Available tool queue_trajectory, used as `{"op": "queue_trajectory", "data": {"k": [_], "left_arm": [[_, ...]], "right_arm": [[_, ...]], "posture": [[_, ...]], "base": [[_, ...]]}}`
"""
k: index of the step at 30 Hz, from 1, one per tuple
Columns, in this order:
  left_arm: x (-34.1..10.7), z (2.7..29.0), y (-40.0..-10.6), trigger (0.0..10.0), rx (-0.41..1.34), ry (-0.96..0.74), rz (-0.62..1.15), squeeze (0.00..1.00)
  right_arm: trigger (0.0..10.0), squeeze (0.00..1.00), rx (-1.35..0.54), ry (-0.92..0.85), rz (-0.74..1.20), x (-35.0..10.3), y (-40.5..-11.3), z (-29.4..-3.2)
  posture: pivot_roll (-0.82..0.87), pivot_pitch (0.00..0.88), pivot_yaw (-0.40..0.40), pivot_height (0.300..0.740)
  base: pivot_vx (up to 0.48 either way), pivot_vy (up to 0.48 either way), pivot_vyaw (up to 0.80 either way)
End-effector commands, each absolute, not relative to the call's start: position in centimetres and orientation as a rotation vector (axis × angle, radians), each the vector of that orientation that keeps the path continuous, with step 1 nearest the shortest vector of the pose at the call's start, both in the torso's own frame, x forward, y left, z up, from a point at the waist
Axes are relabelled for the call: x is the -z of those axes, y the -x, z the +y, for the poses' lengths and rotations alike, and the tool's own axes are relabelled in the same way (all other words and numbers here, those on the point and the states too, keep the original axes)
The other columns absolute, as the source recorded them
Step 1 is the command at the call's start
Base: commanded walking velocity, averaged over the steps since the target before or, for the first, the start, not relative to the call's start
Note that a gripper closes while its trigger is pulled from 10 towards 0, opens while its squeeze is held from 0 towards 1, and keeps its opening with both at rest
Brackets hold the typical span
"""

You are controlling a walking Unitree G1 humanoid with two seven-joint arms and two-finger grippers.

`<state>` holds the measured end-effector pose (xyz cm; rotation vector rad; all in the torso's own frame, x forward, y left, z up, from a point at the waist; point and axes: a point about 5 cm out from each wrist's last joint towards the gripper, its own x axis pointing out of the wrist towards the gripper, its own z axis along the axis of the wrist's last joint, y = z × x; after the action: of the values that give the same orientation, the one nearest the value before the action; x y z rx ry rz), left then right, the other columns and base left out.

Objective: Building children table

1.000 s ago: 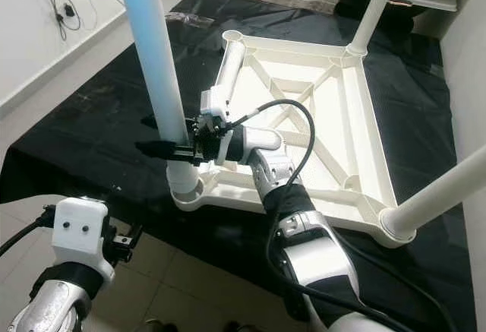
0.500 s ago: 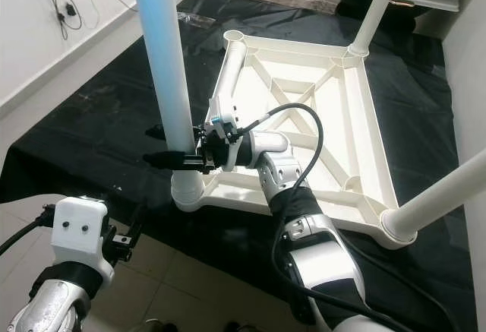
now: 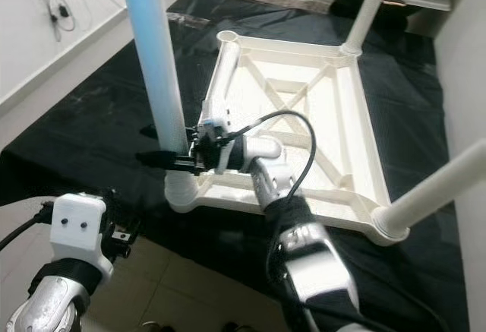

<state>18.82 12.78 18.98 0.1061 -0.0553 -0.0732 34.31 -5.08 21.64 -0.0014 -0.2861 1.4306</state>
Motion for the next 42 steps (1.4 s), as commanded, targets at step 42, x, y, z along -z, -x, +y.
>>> {"op": "queue_trajectory", "data": {"k": [42], "left_arm": [[-19.4,13.3,-21.4,10.0,0.082,-0.141,-0.112,0.00]], "right_arm": [[10.0,0.00,0.605,-0.102,0.040,-16.2,-33.0,-11.2]], "posture": [[0.16,0.146,-0.064,0.740]], "base": [[0.000,0.000,0.00]]}}
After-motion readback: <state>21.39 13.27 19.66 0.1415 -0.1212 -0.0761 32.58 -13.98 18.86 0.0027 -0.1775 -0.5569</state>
